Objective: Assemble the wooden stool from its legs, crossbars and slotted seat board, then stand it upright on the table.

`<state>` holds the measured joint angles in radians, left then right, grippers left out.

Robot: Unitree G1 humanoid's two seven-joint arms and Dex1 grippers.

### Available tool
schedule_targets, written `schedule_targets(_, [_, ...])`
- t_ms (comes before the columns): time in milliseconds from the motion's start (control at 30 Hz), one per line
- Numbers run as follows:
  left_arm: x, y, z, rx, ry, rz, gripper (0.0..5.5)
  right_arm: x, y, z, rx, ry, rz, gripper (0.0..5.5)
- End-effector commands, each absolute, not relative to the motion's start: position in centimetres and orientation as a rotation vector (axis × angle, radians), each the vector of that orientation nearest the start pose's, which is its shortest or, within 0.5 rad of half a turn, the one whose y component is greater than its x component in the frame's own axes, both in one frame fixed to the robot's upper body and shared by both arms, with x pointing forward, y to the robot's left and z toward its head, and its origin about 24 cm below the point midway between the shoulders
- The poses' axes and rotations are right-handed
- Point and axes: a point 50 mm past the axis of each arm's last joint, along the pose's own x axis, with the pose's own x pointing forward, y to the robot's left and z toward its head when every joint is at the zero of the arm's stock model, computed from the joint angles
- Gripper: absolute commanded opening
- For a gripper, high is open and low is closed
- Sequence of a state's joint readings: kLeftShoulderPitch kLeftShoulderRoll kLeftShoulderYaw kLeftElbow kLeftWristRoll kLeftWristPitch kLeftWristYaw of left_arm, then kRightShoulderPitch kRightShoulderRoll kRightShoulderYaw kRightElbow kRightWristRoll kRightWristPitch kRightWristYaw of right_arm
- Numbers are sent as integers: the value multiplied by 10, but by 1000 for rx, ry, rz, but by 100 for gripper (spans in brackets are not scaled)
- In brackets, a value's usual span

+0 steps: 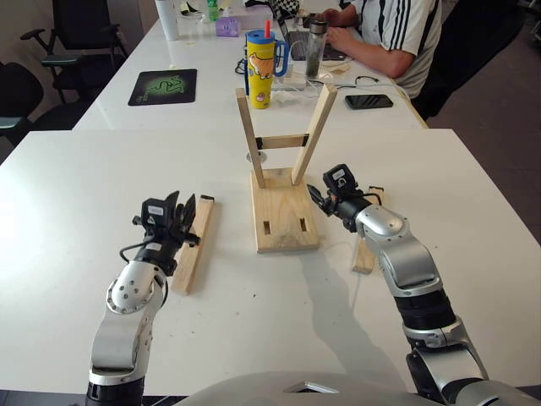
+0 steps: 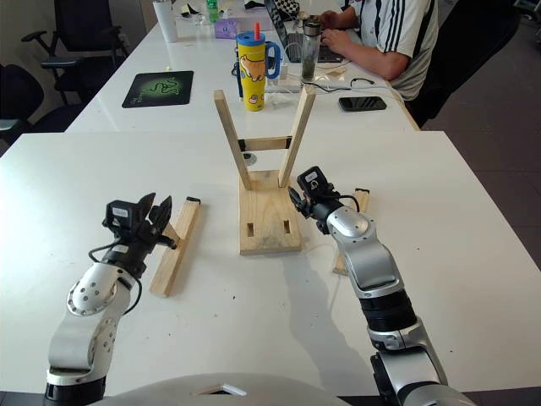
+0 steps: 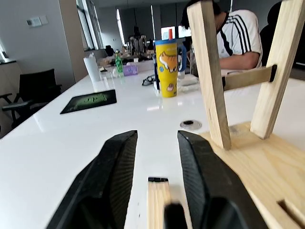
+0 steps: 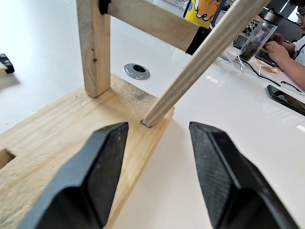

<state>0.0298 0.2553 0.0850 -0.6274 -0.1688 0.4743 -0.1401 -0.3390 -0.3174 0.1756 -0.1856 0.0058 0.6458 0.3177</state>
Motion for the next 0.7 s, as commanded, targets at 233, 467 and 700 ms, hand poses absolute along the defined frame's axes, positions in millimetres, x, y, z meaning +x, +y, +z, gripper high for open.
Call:
schedule_targets(233, [268,186,241,62,-261,-164,155,300,-132,112,-371,181,451,236])
schedule_targets(467, [269,188,216,71,-121,-161,155,300,-133,111,-373,180,442,236])
schedule_targets(700, [264,186,169,94,86,-179,155,302,-131,114,-378,173,450,236])
